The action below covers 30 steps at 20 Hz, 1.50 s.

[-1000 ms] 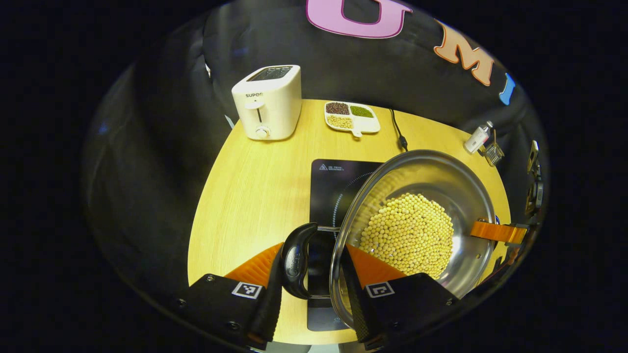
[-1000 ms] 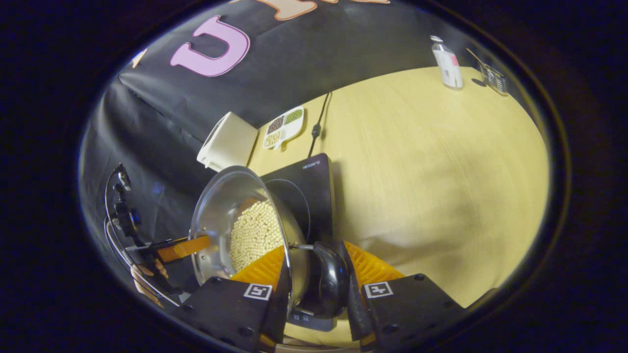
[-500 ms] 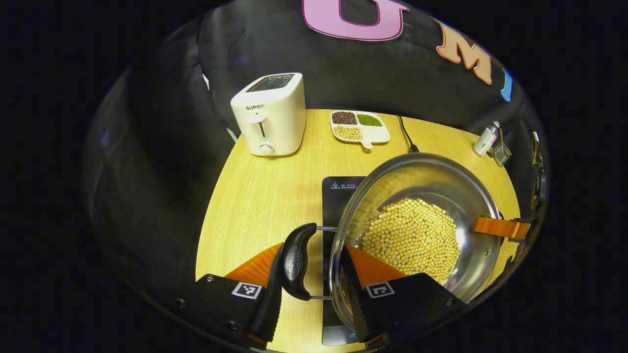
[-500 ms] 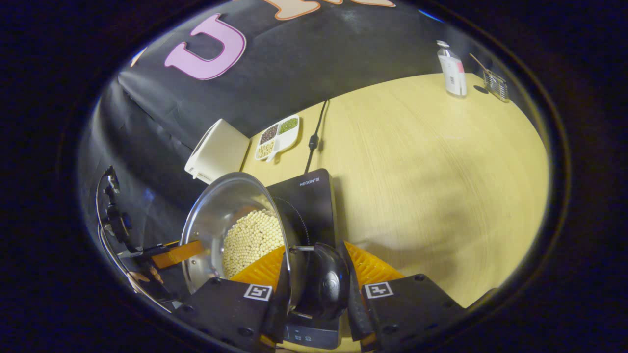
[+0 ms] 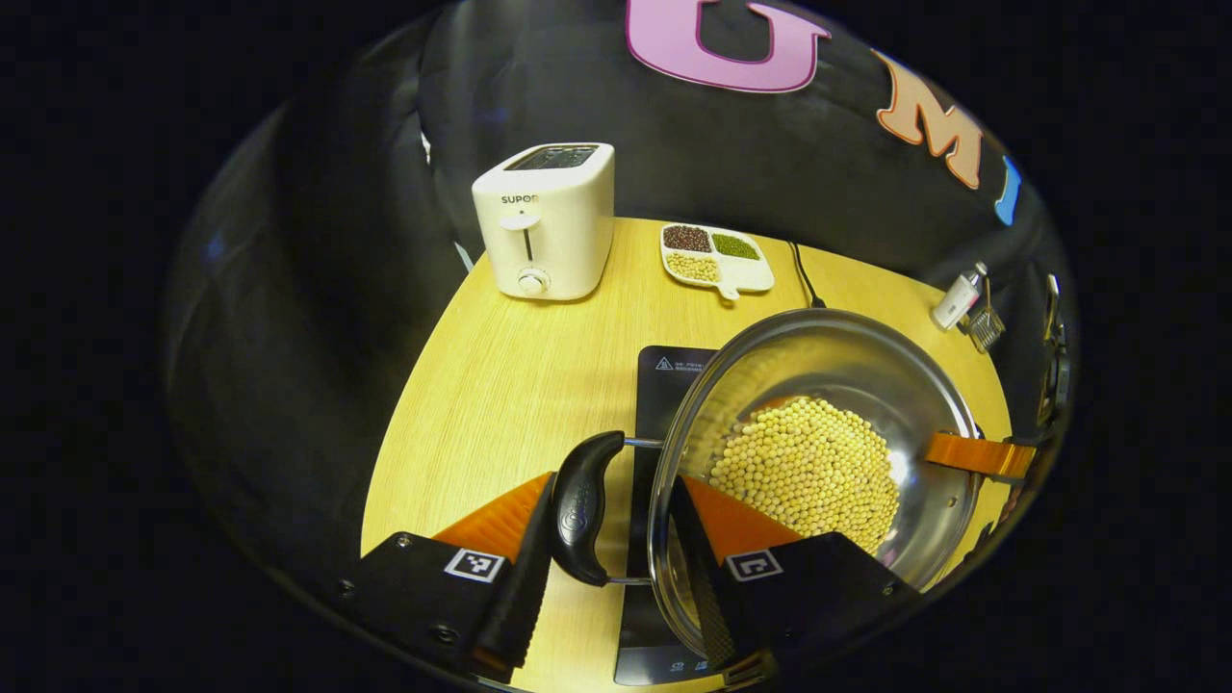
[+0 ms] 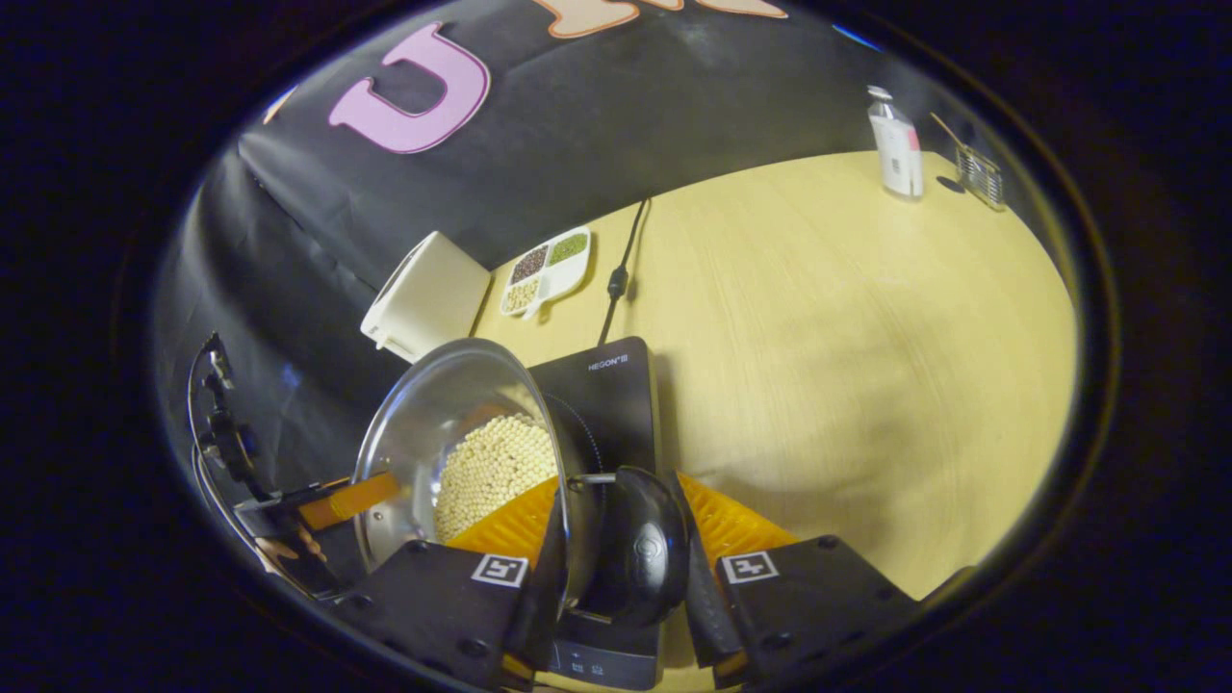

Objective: First push the handle of the pot to place it horizontally, then grasp the pot with both hands and set it on the induction cooktop.

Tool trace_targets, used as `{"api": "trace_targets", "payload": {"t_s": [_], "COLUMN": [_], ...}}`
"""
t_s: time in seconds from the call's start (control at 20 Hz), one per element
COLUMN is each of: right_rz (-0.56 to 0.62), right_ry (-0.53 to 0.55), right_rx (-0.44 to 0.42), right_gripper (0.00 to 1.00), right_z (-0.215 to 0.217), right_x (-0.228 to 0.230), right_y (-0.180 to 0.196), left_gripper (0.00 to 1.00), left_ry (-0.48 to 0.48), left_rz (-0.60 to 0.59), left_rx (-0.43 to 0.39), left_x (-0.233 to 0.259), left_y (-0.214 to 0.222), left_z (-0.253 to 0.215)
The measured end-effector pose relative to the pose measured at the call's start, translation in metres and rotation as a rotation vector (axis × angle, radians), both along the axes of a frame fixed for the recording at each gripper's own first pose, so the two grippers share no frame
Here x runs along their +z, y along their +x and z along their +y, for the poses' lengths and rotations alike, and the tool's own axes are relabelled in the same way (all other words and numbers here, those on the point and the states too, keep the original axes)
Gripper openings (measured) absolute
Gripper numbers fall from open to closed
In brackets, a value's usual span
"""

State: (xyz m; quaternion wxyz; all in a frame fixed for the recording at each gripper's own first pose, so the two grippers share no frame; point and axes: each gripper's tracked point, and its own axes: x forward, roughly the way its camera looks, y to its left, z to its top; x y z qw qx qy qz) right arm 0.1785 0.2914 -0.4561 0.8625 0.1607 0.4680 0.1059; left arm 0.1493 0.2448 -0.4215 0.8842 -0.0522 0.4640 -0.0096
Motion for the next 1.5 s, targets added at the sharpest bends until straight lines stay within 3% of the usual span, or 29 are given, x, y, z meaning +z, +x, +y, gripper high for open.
{"api": "trace_targets", "payload": {"t_s": [0.1,0.15,0.2,0.25,0.3,0.55,0.6,0.65,0.7,0.75,1.0,1.35,1.4,1.5], "right_rz": [-0.011,-0.033,-0.059,-0.088,-0.113,-0.227,-0.244,-0.262,-0.284,-0.306,-0.442,-0.646,-0.681,-0.75], "right_ry": [0.01,0.007,-0.016,-0.028,-0.03,-0.086,-0.088,-0.091,-0.101,-0.114,-0.175,-0.204,-0.199,-0.209], "right_rx": [-0.016,-0.032,-0.067,-0.091,-0.111,-0.195,-0.214,-0.23,-0.248,-0.263,-0.278,-0.263,-0.259,-0.236], "right_gripper": [0.5,0.57,0.69,0.84,0.99,0.93,1.0,0.93,1.0,1.0,1.0,1.0,0.92,0.92], "right_z": [-0.006,-0.012,-0.024,-0.034,-0.044,-0.09,-0.099,-0.109,-0.119,-0.129,-0.178,-0.246,-0.255,-0.273], "right_x": [0.006,0.012,0.017,0.022,0.033,0.086,0.097,0.108,0.119,0.129,0.195,0.307,0.325,0.358], "right_y": [-0.005,-0.006,-0.004,-0.004,-0.008,-0.039,-0.045,-0.05,-0.055,-0.06,-0.078,-0.088,-0.091,-0.096], "left_gripper": [0.7,0.72,0.79,1.0,1.0,0.98,0.98,0.98,0.98,0.98,0.98,0.96,0.96,0.96], "left_ry": [-0.033,-0.05,-0.064,-0.085,-0.101,-0.043,-0.028,-0.02,-0.01,0.003,0.053,0.003,0.001,0.008], "left_rz": [0.002,-0.003,-0.013,-0.028,-0.045,-0.172,-0.189,-0.202,-0.215,-0.231,-0.352,-0.61,-0.635,-0.701], "left_rx": [0.039,0.056,0.08,0.096,0.112,0.111,0.104,0.093,0.079,0.061,-0.021,-0.027,-0.032,-0.033], "left_x": [-0.002,-0.001,0.002,0.002,0.008,0.053,0.061,0.069,0.078,0.086,0.142,0.261,0.276,0.308], "left_y": [-0.007,-0.01,-0.016,-0.018,-0.023,-0.038,-0.041,-0.043,-0.045,-0.044,-0.044,-0.054,-0.058,-0.068], "left_z": [-0.002,-0.002,-0.002,-0.005,-0.006,-0.005,-0.008,-0.015,-0.021,-0.03,-0.091,-0.201,-0.217,-0.246]}}
